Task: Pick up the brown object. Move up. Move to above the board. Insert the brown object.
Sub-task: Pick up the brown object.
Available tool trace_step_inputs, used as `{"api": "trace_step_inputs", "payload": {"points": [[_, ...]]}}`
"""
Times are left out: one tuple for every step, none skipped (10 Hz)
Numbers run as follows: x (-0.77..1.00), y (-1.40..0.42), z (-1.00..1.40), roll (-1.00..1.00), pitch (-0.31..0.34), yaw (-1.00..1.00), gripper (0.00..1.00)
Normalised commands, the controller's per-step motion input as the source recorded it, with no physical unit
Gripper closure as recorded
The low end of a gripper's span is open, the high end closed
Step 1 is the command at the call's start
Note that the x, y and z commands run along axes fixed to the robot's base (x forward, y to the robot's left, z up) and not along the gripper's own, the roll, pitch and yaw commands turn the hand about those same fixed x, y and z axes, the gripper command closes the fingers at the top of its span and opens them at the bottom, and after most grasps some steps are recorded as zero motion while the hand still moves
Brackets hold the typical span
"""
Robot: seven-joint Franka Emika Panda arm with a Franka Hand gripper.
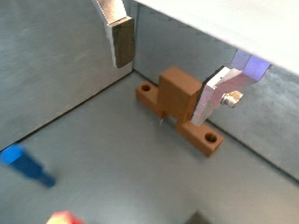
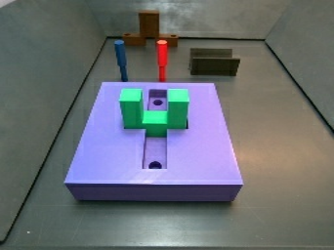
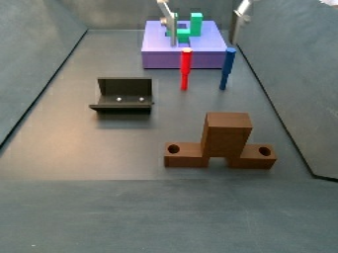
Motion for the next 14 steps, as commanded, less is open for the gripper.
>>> {"api": "trace_step_inputs", "payload": {"points": [[-0.18,0.93,-0.08,-0.14,-0.07,0.0,0.0],[-0.06,0.81,-0.21,-0.06,-0.037,0.0,0.0],[-0.15,0.75,-0.28,-0.03,-0.061,0.0,0.0],[-0.1,0.72,-0.39,-0.02,-0.057,-0.01,0.0],[-0.05,0.59,-0.45,-0.01,-0.053,-0.06,0.0],[-0.12,0.47,-0.48,-0.07,-0.07,-0.08,0.0],[-0.14,0.29,-0.38,-0.09,-0.086,-0.07,0.0],[-0.08,0.19,-0.29,-0.09,-0.064,-0.05,0.0],[-0.12,0.11,-0.19,-0.14,-0.087,-0.08,0.0],[-0.03,0.07,-0.14,-0.17,-0.091,-0.13,0.0],[-0.03,0.03,-0.16,-0.16,-0.101,-0.17,0.0],[-0.03,0.07,-0.21,-0.14,-0.091,-0.15,0.0],[-0.02,0.08,-0.2,-0.16,-0.093,-0.13,0.0],[-0.02,0.12,-0.23,-0.17,-0.093,-0.11,0.0]]}}
